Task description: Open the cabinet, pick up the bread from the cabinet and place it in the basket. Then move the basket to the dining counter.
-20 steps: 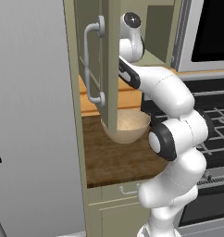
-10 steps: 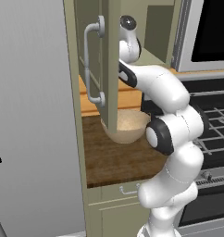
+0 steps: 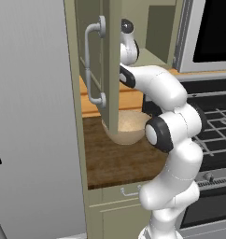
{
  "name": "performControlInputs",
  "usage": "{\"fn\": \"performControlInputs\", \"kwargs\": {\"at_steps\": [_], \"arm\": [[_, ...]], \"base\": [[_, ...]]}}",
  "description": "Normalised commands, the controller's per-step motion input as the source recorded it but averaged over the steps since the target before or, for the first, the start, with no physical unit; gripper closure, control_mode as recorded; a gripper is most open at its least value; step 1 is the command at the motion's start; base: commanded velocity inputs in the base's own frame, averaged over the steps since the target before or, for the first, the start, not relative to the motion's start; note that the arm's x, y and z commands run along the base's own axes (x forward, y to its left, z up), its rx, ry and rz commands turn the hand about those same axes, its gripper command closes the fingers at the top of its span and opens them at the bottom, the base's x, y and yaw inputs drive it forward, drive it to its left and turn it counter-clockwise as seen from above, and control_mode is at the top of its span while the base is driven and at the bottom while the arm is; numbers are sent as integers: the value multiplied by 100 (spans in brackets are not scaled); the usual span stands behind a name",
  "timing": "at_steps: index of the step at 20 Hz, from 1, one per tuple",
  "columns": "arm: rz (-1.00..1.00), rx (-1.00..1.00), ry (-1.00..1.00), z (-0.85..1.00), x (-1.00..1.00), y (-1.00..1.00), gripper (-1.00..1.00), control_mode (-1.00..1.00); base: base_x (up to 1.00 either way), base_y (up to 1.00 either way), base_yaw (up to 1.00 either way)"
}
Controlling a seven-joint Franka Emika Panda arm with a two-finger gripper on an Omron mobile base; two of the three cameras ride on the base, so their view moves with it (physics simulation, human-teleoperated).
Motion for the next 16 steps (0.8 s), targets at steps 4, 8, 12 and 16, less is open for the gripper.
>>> {"fn": "performControlInputs", "kwargs": {"at_steps": [4,8,12,16], "arm": [[0,0,0,0,28,4,-100,-100],[0,0,0,0,11,0,-100,-100],[0,0,-1,-1,2,0,100,-100],[-1,0,-10,-4,-5,0,100,-100]], "base": [[0,0,0],[0,0,0],[0,0,0],[0,0,0]]}}
